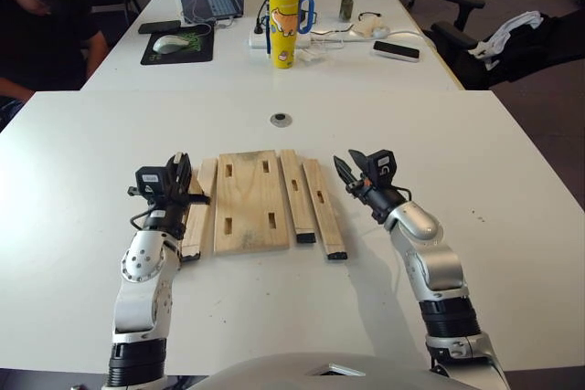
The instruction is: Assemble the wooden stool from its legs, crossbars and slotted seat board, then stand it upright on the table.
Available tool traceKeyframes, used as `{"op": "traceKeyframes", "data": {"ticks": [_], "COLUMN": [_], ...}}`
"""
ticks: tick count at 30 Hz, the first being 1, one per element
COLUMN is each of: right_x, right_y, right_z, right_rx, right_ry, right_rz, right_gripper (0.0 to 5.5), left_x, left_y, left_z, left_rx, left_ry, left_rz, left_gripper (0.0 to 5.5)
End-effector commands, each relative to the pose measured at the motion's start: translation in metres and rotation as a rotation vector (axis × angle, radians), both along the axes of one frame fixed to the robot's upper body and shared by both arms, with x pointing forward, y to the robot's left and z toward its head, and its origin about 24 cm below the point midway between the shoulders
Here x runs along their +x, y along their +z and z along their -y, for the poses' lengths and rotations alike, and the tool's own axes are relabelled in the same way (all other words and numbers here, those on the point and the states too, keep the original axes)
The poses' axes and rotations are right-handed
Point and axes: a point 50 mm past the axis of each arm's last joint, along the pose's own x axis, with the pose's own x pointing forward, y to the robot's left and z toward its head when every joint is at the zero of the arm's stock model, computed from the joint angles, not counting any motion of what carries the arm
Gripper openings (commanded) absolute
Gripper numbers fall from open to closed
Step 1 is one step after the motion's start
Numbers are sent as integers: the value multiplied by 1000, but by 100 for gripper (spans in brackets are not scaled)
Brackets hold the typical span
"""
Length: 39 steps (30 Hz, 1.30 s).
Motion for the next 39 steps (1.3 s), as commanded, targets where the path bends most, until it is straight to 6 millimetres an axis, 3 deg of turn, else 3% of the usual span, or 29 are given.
{"op": "traceKeyframes", "data": {"ticks": [1, 12, 15, 22, 27, 30, 33, 39], "right_x": [4, 5, 4, 7, 9, 10, 10, 10], "right_y": [6, 3, 3, 2, 1, 1, 0, -1], "right_z": [-3, -6, -6, -6, -7, -8, -11, -12], "right_rx": [-8, 11, 22, 32, 35, 40, 41, 43], "right_ry": [21, 13, 8, 3, 0, -6, -7, -20], "right_rz": [16, 15, 13, 10, 15, 18, 20, 21], "right_gripper": [184, 184, 184, 184, 184, 184, 184, 184], "left_x": [-4, 8, 7, 19, 37, 61, 77, 82], "left_y": [-27, -5, 5, 56, 98, 123, 131, 116], "left_z": [6, 3, 2, 5, 15, 12, 7, 6], "left_rx": [15, 30, 34, 13, -36, -61, -65, -89], "left_ry": [-37, -37, -34, -43, -86, -63, -55, -88], "left_rz": [-144, -55, 11, 217, 312, 313, 239, 103], "left_gripper": [43, 43, 102, 205, 205, 158, 112, 18]}}
